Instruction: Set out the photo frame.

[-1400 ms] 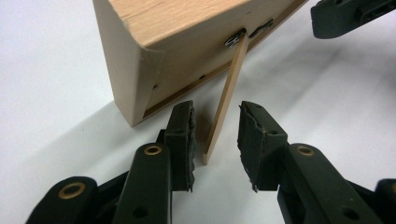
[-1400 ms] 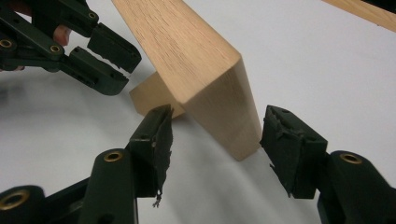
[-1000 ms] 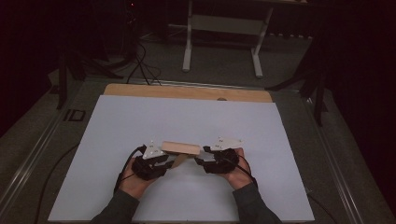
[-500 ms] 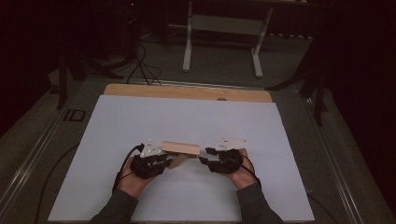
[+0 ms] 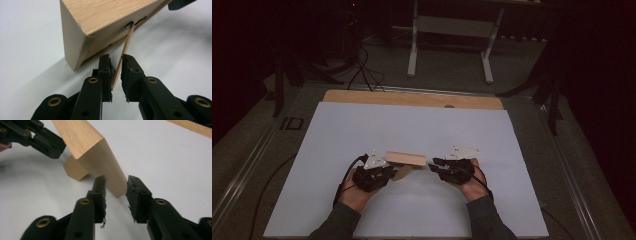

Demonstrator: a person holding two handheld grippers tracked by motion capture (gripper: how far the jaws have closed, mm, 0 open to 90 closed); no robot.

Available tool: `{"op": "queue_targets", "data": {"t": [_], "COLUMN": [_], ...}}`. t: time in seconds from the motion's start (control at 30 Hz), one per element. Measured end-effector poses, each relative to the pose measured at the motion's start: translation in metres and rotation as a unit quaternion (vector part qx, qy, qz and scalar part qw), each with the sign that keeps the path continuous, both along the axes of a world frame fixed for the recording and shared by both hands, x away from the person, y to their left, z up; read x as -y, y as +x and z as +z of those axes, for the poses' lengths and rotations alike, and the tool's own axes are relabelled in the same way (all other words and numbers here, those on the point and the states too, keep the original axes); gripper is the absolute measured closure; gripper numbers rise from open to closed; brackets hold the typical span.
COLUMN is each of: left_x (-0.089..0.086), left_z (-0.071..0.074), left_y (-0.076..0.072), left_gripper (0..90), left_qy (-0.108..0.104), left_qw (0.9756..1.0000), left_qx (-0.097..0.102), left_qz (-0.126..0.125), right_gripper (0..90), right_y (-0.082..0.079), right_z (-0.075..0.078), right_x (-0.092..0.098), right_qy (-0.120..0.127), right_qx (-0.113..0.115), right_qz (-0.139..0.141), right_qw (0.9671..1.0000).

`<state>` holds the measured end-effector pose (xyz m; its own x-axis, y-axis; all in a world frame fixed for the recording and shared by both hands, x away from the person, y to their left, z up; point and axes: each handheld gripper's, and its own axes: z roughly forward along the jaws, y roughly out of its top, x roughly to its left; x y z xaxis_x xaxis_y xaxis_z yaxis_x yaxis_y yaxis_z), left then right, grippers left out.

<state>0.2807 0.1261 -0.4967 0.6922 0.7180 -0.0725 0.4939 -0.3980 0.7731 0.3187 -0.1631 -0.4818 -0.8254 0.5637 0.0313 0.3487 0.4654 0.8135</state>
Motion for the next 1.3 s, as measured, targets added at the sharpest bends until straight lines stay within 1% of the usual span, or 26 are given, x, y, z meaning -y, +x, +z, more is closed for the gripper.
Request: {"op": "queue_targets", "data": {"t": [0.2,0.3,0.37,0.47,0.57,0.77,0.9,0.97,1.13,1.3], "left_x": [0.002,0.002,0.002,0.002,0.003,0.004,0.005,0.006,0.007,0.009], "left_z": [0.001,0.002,0.002,0.003,0.004,0.005,0.005,0.005,0.006,0.008], "left_y": [-0.001,0.000,0.000,0.000,0.000,0.001,0.002,0.002,0.002,0.003], "left_gripper": [82.8,87.3,89.1,89.4,89.5,89.4,89.5,89.5,89.4,89.5], "left_qy": [0.002,0.002,0.000,-0.001,0.000,0.000,-0.004,-0.004,-0.004,-0.009], "left_qw": [1.0000,0.9999,0.9998,0.9997,0.9997,0.9996,0.9995,0.9995,0.9995,0.9994], "left_qx": [0.008,0.011,0.012,0.014,0.016,0.019,0.020,0.021,0.023,0.025], "left_qz": [0.004,0.012,0.014,0.018,0.017,0.019,0.022,0.022,0.021,0.022], "right_gripper": [85.0,89.5,89.7,89.8,89.8,89.7,89.8,89.8,89.7,89.8], "right_y": [0.001,0.003,0.005,0.009,0.013,0.019,0.025,0.026,0.027,0.027], "right_z": [-0.001,0.000,0.001,0.002,0.002,0.004,0.007,0.007,0.006,0.005], "right_x": [-0.005,-0.008,-0.011,-0.015,-0.020,-0.030,-0.032,-0.034,-0.036,-0.038], "right_qy": [-0.010,-0.006,-0.004,0.003,0.014,0.024,0.040,0.041,0.034,0.033], "right_qx": [0.013,0.021,0.026,0.030,0.023,0.024,0.016,0.016,0.013,0.013], "right_qz": [-0.024,-0.037,-0.044,-0.050,-0.051,-0.054,-0.058,-0.057,-0.051,-0.045], "right_qw": [0.9996,0.9991,0.9987,0.9983,0.9983,0.9980,0.9974,0.9974,0.9980,0.9983]}}
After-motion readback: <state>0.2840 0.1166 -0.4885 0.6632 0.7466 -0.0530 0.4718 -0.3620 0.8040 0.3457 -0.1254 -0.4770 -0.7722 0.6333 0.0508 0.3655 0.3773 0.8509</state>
